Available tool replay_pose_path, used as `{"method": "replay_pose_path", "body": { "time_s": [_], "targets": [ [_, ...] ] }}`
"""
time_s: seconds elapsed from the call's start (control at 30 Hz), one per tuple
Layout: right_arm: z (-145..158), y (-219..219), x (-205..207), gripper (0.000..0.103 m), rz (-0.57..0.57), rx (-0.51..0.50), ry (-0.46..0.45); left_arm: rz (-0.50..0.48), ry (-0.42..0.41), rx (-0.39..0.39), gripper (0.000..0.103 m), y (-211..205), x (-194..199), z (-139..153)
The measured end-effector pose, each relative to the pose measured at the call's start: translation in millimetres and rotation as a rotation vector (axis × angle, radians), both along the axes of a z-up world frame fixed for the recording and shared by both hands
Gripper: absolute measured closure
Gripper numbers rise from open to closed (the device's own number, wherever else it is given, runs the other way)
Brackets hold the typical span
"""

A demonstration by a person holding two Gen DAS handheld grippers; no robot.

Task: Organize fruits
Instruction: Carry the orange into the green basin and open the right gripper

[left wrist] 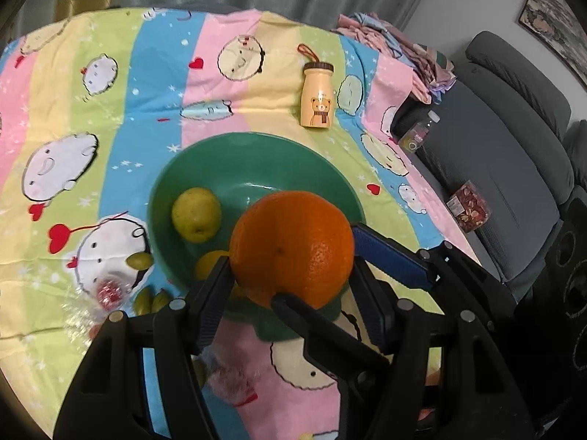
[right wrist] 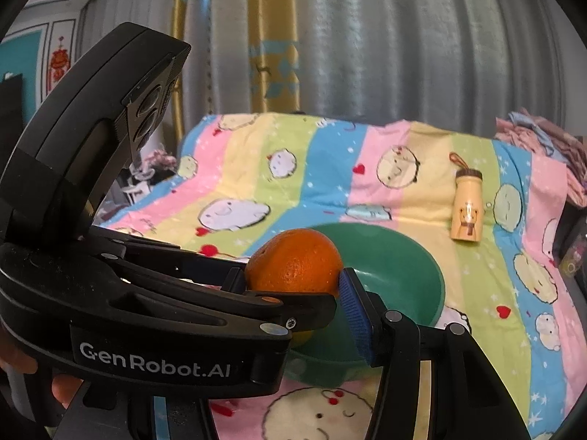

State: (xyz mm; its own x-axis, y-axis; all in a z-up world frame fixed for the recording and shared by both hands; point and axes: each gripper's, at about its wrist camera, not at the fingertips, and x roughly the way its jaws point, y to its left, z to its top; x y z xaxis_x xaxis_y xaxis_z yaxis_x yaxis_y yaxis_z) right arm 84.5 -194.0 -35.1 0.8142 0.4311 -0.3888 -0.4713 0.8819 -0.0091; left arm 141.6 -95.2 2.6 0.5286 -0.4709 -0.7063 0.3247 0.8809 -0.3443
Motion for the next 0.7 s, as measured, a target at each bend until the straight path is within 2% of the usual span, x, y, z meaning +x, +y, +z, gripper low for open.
{"method": "replay_pose_path", "body": {
  "time_s": [0.2, 0.27, 0.43, 0.5, 0.57, 0.7],
  "targets": [
    [-9.6, -4.9, 21.2, 0.048, -0.023, 0.025, 0.083, -0.013, 0.055, 0.007, 0.038, -3.3, 20.2, -11.4],
    [-13.9, -5.7, 25.3, 0.047, -0.025, 0.031, 0.11, -0.007, 0.047, 0.025, 0.037, -4.2, 19.1, -13.8],
    [-13.6, -9.6, 21.3, 0.042, -0.031, 0.048, 0.118, 0.004, -0.043, 0.107, 0.031, -7.0, 7.0, -3.2],
    [-11.3, -13.3, 15.6, 0.041, -0.044, 0.044, 0.113, 0.017, -0.088, 0.146, 0.021, -5.3, -0.8, 2.1],
    [-9.9, -17.4, 9.6, 0.036, -0.047, 0.05, 0.112, 0.042, -0.133, 0.181, 0.018, -2.2, -11.0, 7.9],
    [-8.9, -24.1, -10.0, 0.036, -0.071, 0.039, 0.11, 0.105, -0.193, 0.227, 0.005, 7.3, -30.1, 17.7]
  ]
}}
